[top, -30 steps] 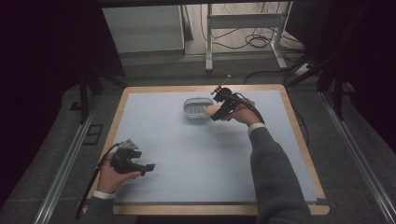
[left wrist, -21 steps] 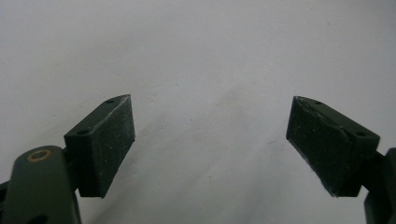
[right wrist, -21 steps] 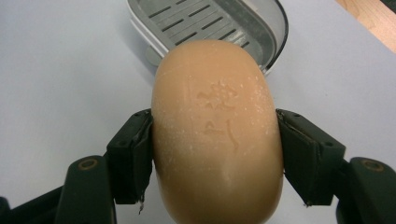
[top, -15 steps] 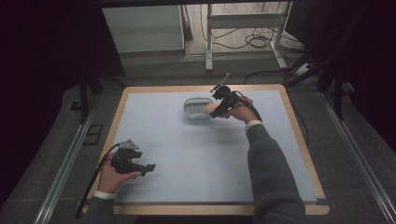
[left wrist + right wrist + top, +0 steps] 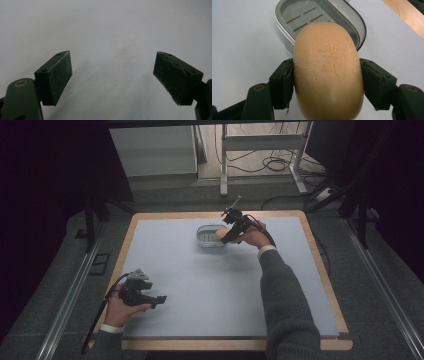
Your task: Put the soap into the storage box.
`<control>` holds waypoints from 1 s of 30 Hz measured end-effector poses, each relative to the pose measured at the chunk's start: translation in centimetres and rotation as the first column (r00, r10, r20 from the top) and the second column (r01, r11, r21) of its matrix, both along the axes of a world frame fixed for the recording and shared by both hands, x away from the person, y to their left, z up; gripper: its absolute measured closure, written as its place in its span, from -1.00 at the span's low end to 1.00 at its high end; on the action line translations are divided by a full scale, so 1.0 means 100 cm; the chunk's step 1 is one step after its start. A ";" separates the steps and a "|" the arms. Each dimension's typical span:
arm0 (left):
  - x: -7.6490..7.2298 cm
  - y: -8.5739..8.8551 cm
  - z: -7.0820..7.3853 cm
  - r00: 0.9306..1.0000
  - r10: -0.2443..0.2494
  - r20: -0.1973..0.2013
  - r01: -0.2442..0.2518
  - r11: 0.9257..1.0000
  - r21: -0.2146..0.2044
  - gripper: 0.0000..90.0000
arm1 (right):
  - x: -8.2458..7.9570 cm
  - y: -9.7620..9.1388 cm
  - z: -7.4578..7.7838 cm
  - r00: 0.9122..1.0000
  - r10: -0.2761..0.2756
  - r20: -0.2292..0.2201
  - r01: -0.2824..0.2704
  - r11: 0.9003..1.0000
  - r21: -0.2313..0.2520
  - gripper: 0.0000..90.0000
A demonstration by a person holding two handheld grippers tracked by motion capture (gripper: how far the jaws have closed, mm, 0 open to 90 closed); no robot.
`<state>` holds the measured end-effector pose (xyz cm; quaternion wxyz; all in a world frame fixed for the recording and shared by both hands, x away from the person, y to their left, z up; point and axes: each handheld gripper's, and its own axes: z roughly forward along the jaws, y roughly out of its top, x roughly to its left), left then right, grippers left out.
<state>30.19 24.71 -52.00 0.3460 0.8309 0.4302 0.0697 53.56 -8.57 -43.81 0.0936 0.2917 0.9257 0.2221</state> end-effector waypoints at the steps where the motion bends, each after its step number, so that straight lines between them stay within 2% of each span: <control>1: 0.000 0.000 0.000 1.000 0.000 0.002 0.000 1.000 0.000 -0.65 | 0.000 0.001 0.000 1.000 -0.001 -0.001 0.001 1.000 0.003 -0.29; 6: 0.000 0.001 0.000 1.000 0.003 0.008 -0.003 1.000 -0.003 -0.65 | 0.004 0.006 0.000 1.000 0.016 0.006 -0.017 1.000 0.014 -0.29; 13: 0.001 0.001 -0.001 1.000 0.000 0.003 0.000 1.000 -0.004 -0.65 | 0.013 0.014 -0.003 1.000 0.025 0.001 -0.025 1.000 0.001 -0.29; 26: 0.002 0.003 -0.002 1.000 -0.006 -0.003 0.006 1.000 -0.003 -0.65 | 0.020 0.039 -0.006 0.997 0.072 0.003 -0.072 0.997 -0.007 -0.29; 30: 0.001 0.003 -0.001 1.000 -0.009 -0.002 0.009 1.000 -0.024 -0.65 | 0.022 0.046 -0.008 0.996 0.093 0.005 -0.093 0.996 -0.015 -0.29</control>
